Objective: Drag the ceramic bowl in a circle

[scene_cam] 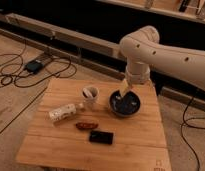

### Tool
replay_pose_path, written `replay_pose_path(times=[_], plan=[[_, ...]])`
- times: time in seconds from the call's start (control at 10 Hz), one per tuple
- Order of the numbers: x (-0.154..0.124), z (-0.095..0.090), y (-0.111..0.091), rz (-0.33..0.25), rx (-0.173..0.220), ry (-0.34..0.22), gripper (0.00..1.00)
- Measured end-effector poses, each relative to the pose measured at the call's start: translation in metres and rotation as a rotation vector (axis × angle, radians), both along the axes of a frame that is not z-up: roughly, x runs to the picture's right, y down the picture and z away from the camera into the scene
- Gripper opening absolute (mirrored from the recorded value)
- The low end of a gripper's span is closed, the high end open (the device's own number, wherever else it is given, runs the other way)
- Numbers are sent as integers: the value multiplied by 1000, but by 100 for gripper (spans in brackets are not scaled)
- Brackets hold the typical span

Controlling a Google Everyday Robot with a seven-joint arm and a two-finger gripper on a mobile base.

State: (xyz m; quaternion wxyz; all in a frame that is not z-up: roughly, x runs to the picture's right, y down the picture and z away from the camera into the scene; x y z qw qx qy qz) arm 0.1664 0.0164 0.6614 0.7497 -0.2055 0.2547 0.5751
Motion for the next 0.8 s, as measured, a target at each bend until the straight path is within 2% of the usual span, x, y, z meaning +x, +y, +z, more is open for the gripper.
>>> replay_pose_path(times=[0.8], plan=[[0,2,2,-3,-4,-6,80]])
